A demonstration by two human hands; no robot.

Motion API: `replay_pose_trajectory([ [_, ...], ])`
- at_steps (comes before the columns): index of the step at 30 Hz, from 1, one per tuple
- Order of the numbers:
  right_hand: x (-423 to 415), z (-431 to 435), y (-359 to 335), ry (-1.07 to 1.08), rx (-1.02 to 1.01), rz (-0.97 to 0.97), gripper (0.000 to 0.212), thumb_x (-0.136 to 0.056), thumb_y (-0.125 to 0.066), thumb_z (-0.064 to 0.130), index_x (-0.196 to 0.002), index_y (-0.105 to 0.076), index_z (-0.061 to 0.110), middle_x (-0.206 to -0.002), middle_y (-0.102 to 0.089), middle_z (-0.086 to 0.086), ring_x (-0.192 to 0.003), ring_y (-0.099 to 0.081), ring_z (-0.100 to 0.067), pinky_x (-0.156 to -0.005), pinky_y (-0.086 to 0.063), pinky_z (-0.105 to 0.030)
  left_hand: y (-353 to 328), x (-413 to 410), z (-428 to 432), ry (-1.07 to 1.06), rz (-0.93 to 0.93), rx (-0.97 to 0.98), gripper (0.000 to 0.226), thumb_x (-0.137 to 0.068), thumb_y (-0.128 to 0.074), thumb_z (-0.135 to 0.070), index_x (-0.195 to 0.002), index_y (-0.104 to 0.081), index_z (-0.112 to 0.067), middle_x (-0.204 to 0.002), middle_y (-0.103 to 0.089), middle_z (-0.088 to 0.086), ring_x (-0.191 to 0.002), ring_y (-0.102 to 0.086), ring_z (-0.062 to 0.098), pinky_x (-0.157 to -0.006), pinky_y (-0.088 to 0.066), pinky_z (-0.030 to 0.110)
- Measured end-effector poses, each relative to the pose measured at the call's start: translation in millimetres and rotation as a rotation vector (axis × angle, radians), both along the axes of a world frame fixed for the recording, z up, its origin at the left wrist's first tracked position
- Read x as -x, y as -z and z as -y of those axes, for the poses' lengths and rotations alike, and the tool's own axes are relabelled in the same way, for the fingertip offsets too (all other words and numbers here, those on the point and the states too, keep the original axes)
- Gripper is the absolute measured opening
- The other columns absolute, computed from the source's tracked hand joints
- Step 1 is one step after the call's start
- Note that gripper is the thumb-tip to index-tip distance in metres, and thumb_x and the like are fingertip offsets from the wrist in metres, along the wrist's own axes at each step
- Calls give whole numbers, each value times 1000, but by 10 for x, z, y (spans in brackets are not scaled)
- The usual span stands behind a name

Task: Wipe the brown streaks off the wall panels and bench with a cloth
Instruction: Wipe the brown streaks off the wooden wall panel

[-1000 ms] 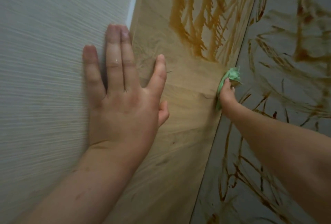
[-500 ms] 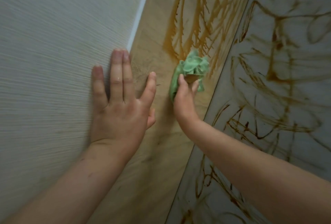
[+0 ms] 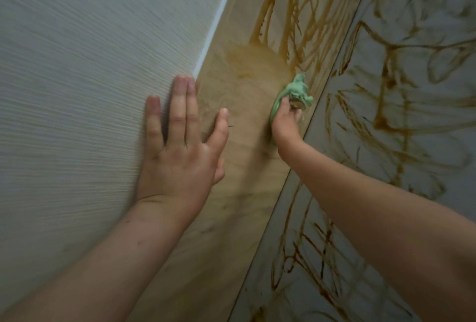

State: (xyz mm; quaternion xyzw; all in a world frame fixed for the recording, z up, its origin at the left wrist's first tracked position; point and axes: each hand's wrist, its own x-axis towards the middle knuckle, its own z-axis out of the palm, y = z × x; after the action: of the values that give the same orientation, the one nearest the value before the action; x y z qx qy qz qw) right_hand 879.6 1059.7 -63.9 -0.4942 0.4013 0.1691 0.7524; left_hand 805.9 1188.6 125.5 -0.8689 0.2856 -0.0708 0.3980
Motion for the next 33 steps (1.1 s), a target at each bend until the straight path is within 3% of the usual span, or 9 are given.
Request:
replay_pose_trajectory([
  [3,169,-100,-212,-39,44,122,74,-108,-25,58,-166,-6,17,-174,4,-1,-159,-4,-28,-128,-8,-52,4,5,6,-3,-16,9,73,-91,-61,-49,-156,-37,-25,-163,0,40,-154,0,51,-121,7,67],
  [7,290,-180,-702,10,255,780,61,-107,-42,47,-162,-29,26,-170,1,8,-159,1,-20,-130,-4,-43,-12,4,18,-33,-31,-7,82,-86,-66,-57,-156,-37,-26,-163,7,39,-155,7,50,-121,10,66],
  [9,133,-112,-738,29,342,903,57,-105,-48,44,-157,-41,24,-168,-9,7,-158,-7,-18,-130,-9,-42,-18,3,29,-46,-37,-17,82,-85,-65,-59,-155,-38,-27,-163,8,39,-154,8,50,-120,11,66],
  [12,-9,9,-601,5,401,783,60,-107,-41,48,-161,-34,23,-170,-6,8,-159,-5,-19,-130,-6,-43,-24,9,27,-31,-42,-17,79,-89,-62,-55,-157,-35,-26,-162,6,41,-154,7,51,-120,9,67],
  [16,100,96,-358,-122,142,246,69,-110,-25,55,-166,-12,17,-173,3,0,-159,-9,-25,-127,-6,-40,-59,35,65,-45,-25,-67,82,-92,-52,-59,-162,-22,-29,-160,16,41,-152,14,53,-118,12,68],
  [18,283,24,-292,-219,89,146,72,-108,-23,59,-166,-10,19,-174,3,1,-159,-12,-26,-128,-10,-44,-79,38,111,-78,-29,-106,85,-93,-49,-62,-163,-14,-29,-158,23,41,-151,19,53,-117,14,68],
  [24,520,5,-706,-189,192,435,65,-107,-45,48,-161,-30,16,-168,-15,4,-155,-22,-24,-128,-17,-46,-258,130,294,-126,-84,-107,78,-94,-48,-60,-160,-18,-30,-160,21,39,-151,21,51,-120,10,68],
  [28,226,170,-1102,-136,276,713,64,-103,-45,56,-159,-35,27,-164,-12,13,-155,-18,-21,-129,-13,-48,-446,57,427,-57,-81,2,64,-92,-42,-44,-150,-27,-21,-161,-24,32,-154,-10,44,-121,1,68],
  [33,-235,313,-980,-45,249,587,69,-109,-33,54,-165,-12,20,-170,-9,-3,-159,-6,-27,-129,-6,-48,-568,-348,615,64,-13,63,61,-82,-53,-35,-137,-47,-11,-153,-37,16,-150,-23,38,-124,-7,61],
])
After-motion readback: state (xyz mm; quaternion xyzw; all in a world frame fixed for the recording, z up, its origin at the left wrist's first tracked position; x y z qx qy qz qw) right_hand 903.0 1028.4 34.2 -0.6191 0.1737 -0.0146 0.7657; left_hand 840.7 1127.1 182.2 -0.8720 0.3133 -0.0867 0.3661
